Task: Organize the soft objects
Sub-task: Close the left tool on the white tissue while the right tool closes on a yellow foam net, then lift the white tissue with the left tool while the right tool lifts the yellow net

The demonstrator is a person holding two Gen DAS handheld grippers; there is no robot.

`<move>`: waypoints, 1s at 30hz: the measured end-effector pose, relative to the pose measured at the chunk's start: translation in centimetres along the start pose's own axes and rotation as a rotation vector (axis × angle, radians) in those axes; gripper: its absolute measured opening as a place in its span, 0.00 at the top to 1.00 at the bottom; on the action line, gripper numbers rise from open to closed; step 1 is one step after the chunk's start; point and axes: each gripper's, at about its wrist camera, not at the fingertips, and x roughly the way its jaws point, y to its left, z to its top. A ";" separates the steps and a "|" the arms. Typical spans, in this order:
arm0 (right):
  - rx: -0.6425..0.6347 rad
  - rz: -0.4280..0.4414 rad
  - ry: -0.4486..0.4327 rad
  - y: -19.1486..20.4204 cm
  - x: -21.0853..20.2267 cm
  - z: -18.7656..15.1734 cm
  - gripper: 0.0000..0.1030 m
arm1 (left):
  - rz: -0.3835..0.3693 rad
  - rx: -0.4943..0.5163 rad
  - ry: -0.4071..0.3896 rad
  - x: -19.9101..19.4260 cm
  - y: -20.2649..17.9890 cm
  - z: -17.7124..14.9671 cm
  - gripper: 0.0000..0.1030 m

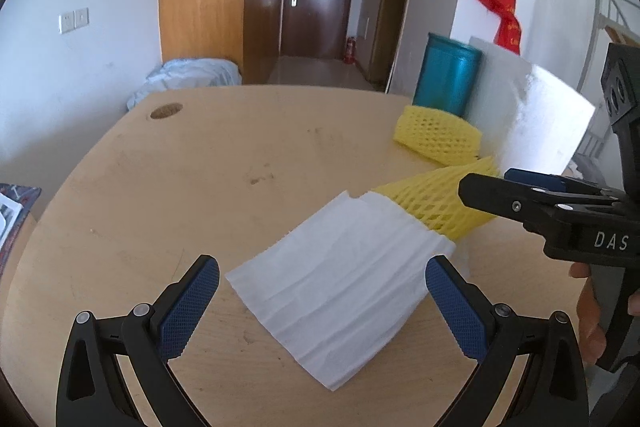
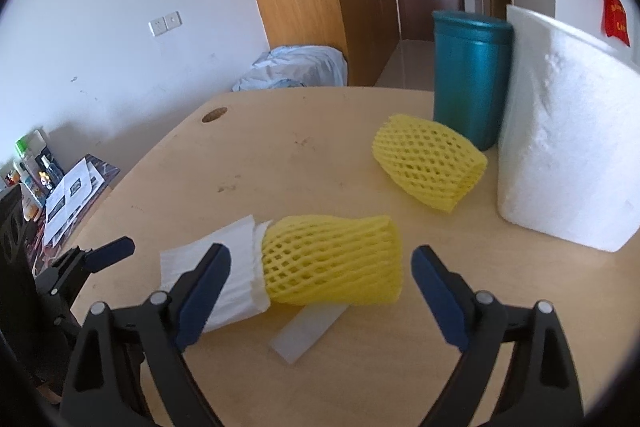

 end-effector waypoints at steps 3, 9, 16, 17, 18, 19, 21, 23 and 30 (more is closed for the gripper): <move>0.000 0.004 0.027 -0.1 0.8 0.0 0.16 | 0.000 0.000 0.037 1.0 0.0 0.0 0.00; 0.002 0.014 0.071 -0.4 1.8 0.0 0.35 | -0.001 0.009 0.087 2.3 -0.2 -0.2 0.00; 0.018 0.028 0.096 -0.8 2.0 -0.2 0.68 | -0.009 -0.011 0.127 3.2 0.3 -0.5 0.14; 0.018 0.028 0.095 -0.8 2.0 -0.1 0.73 | -0.012 -0.018 0.132 3.3 0.4 -0.5 0.15; 0.022 0.033 0.094 -0.8 1.9 -0.1 0.76 | -0.011 -0.024 0.134 3.3 0.5 -0.6 0.15; 0.024 0.037 0.094 -0.8 1.9 -0.1 0.78 | -0.008 -0.028 0.137 3.3 0.6 -0.6 0.15; 0.026 0.038 0.093 -0.8 1.8 -0.1 0.81 | 0.004 -0.029 0.152 3.6 0.7 -0.6 0.17; 0.028 0.039 0.088 -0.7 1.8 -0.1 0.85 | 0.017 -0.016 0.147 3.4 0.5 -0.7 0.26; 0.026 0.042 0.068 -0.5 1.3 0.1 0.85 | 0.044 -0.021 0.142 3.1 0.8 -0.5 0.68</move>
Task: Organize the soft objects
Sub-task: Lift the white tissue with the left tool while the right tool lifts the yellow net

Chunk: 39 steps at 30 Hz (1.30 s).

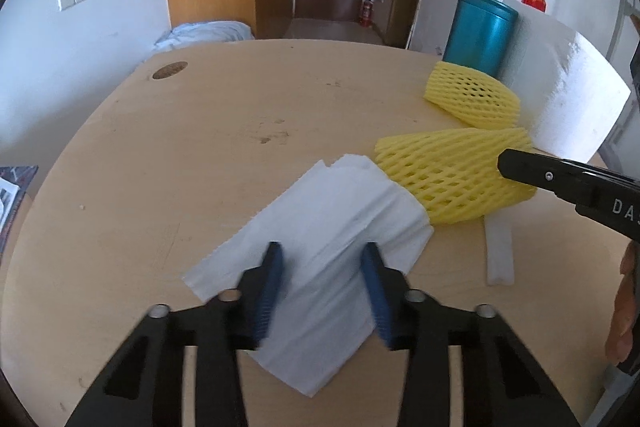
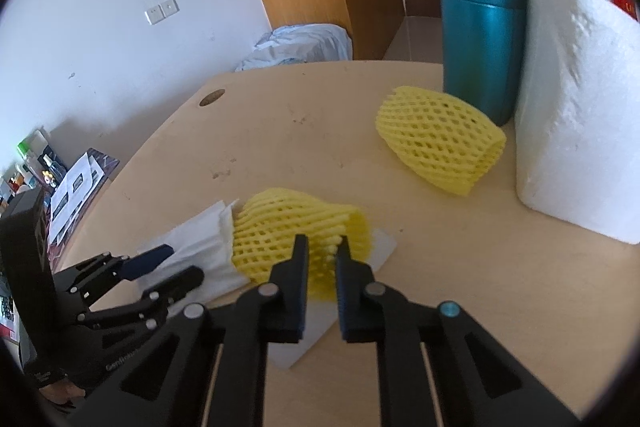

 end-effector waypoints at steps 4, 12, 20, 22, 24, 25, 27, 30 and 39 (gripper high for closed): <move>0.011 0.001 -0.016 -0.3 -0.4 0.0 0.88 | -0.015 -0.015 -0.006 -0.7 0.5 -0.1 0.87; 0.050 0.021 -0.096 -0.8 -3.2 0.4 0.89 | -0.049 -0.021 -0.076 -3.6 0.8 0.4 0.95; 0.059 0.027 -0.171 -1.1 -6.1 0.2 0.89 | -0.082 -0.030 -0.113 -5.0 0.5 0.7 0.95; 0.059 0.024 -0.175 -1.2 -6.2 0.0 0.89 | -0.079 0.000 -0.137 -5.3 -0.3 0.8 0.95; 0.058 0.015 -0.173 -1.3 -6.4 -0.3 0.89 | -0.077 -0.010 -0.117 -4.8 -0.2 1.0 0.95; 0.055 0.018 -0.175 -1.3 -6.5 -0.5 0.89 | -0.098 -0.016 -0.115 -4.9 -0.2 1.0 0.95; 0.043 0.017 -0.154 -1.4 -6.3 -1.1 0.89 | -0.088 0.003 -0.124 -5.0 -0.6 1.0 0.95; 0.027 0.006 -0.107 -1.5 -5.1 -2.1 0.89 | -0.101 0.004 -0.117 -4.9 -0.7 0.9 0.95; 0.082 0.032 -0.030 -2.5 -2.9 -2.3 0.88 | -0.104 0.010 -0.108 -4.4 -0.8 0.6 0.95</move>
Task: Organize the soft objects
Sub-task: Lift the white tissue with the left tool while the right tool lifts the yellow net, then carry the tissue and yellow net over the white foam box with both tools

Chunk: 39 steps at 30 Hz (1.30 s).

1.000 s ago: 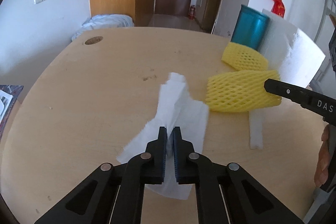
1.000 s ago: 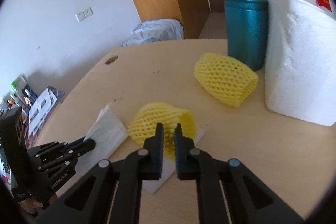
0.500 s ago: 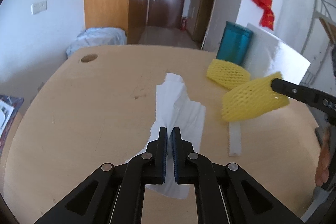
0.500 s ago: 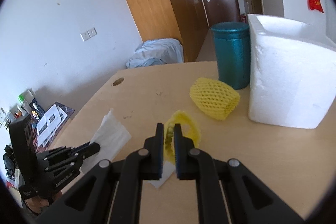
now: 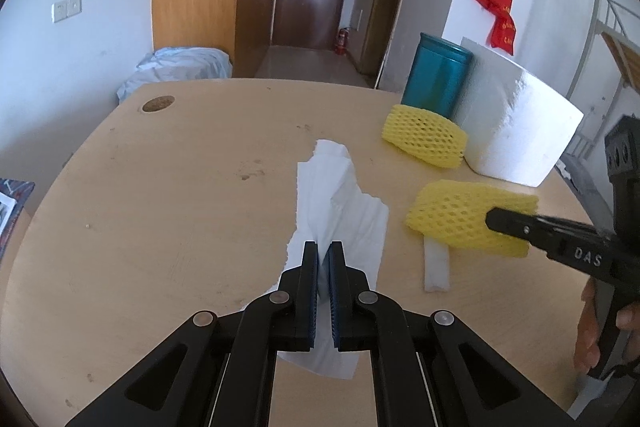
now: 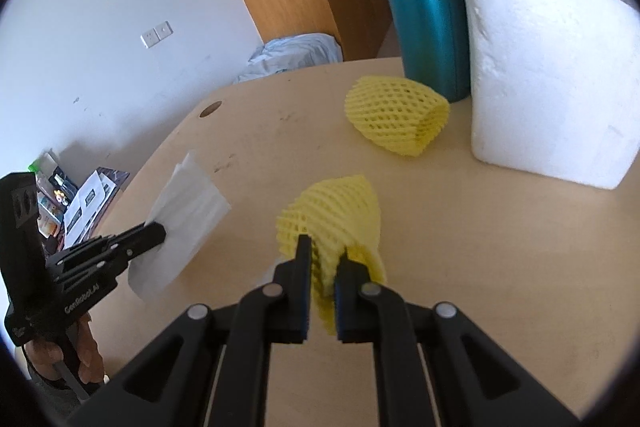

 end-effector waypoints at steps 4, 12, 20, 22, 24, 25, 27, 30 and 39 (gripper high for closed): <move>-0.016 -0.002 0.025 0.4 1.0 0.2 0.45 | -0.005 0.011 0.002 0.2 -0.2 -0.2 0.95; 0.026 0.077 -0.007 -0.2 0.7 0.3 0.89 | -0.011 0.013 0.006 0.3 -0.2 -0.3 0.95; -0.012 0.064 -0.094 1.0 -2.1 0.3 0.94 | -0.016 0.015 -0.017 -0.5 -0.5 -0.1 0.95; -0.021 0.054 -0.120 1.2 -3.0 0.1 0.94 | -0.023 0.016 -0.028 -0.9 -0.7 0.0 0.95; -0.032 0.042 -0.131 1.4 -3.5 -0.1 0.94 | -0.018 0.027 -0.041 -1.3 -0.9 0.0 0.95; -0.032 0.037 -0.127 1.4 -3.4 -0.1 0.94 | -0.015 0.030 -0.038 -1.4 -1.1 0.0 0.95; -0.028 0.013 -0.126 1.4 -3.6 -0.3 0.94 | -0.022 0.023 -0.032 -1.5 -1.1 0.1 0.95; -0.022 0.002 -0.145 1.3 -4.4 -0.7 0.94 | -0.032 0.029 -0.069 -2.8 -1.6 0.2 0.95; -0.015 -0.009 -0.208 1.8 -7.8 -1.5 0.94 | -0.060 0.052 -0.112 -5.6 -3.7 0.4 0.95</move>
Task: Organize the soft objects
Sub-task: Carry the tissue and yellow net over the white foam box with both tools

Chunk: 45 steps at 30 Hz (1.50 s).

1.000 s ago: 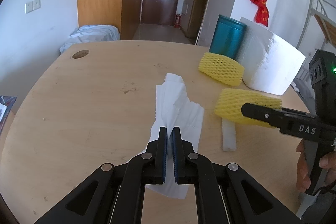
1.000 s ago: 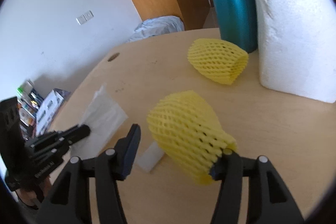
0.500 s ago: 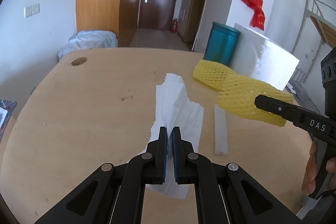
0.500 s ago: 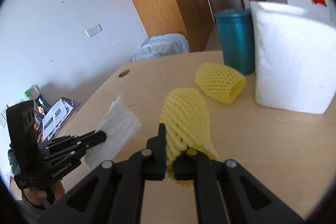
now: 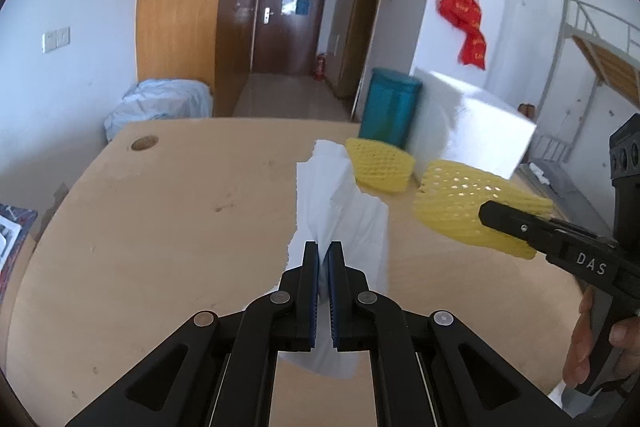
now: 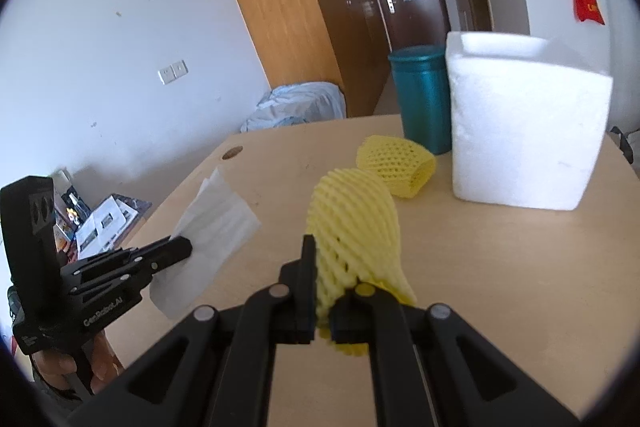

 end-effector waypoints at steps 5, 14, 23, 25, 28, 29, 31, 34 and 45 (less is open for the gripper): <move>0.001 -0.004 -0.052 0.0 -2.1 0.3 0.94 | -0.024 0.026 -0.045 -1.8 -1.3 0.8 0.95; 0.006 -0.030 -0.070 -0.6 -3.4 0.1 0.94 | -0.050 0.065 -0.046 -1.9 -3.4 1.1 0.95; 0.008 -0.061 -0.109 -0.8 -5.0 0.6 0.94 | -0.072 0.091 -0.055 -1.6 -5.3 2.3 0.95; 0.011 -0.068 -0.119 -1.0 -5.4 0.8 0.94 | -0.077 0.096 -0.057 -1.4 -5.6 2.5 0.95; 0.014 -0.084 -0.136 -1.2 -6.0 1.2 0.94 | -0.090 0.102 -0.065 -1.3 -6.2 3.2 0.95; 0.015 -0.090 -0.142 -1.3 -6.1 1.4 0.94 | -0.096 0.104 -0.069 -1.4 -6.4 3.5 0.95; 0.017 -0.103 -0.157 -1.6 -6.5 1.8 0.94 | -0.110 0.108 -0.075 -1.2 -6.5 4.2 0.95; 0.014 -0.115 -0.184 -1.6 -7.1 2.6 0.94 | -0.126 0.123 -0.092 -1.1 -7.3 5.4 0.95; 0.007 -0.169 -0.260 -2.7 -8.3 5.1 0.94 | -0.190 0.168 -0.130 -0.6 -9.8 9.2 0.95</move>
